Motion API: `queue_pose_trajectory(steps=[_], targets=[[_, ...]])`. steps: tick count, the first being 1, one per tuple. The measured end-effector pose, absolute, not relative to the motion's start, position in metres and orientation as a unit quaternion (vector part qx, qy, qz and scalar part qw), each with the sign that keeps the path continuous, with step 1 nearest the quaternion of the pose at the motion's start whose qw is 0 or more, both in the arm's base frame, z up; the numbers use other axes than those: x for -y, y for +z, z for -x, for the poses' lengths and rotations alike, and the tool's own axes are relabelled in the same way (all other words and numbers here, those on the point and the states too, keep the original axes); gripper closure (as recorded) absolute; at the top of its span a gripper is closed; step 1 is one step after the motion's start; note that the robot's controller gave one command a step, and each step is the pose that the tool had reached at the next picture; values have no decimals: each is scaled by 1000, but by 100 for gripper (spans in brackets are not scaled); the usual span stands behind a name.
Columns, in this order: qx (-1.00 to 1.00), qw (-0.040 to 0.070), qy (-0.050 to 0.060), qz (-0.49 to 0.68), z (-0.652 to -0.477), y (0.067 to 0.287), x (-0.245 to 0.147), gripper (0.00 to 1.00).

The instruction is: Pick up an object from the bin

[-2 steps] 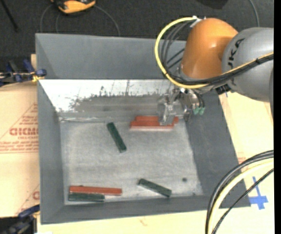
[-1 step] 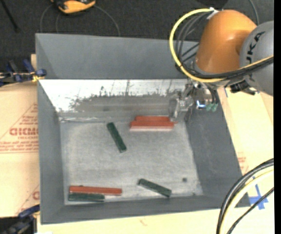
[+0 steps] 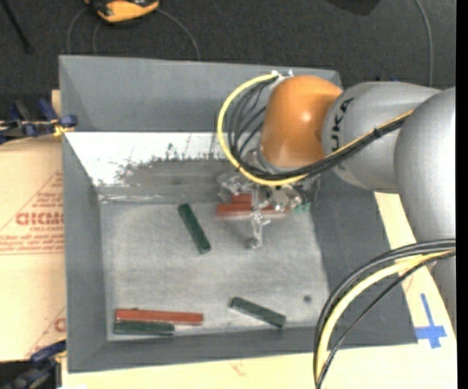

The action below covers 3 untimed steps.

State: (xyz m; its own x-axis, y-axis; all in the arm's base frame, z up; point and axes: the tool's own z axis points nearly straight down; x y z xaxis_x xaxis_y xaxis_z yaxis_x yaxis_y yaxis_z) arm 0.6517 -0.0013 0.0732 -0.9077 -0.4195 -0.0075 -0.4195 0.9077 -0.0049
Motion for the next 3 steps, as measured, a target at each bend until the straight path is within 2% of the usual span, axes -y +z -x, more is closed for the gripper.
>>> queue_pose_trajectory(steps=[1, 2, 3], targets=[[-977, 5, -1, 215, -653, 74, -1, 100], [-977, 5, -1, 215, -653, 74, -1, 100], [-970, 2, -1, 244, -633, 180, 3, 100]])
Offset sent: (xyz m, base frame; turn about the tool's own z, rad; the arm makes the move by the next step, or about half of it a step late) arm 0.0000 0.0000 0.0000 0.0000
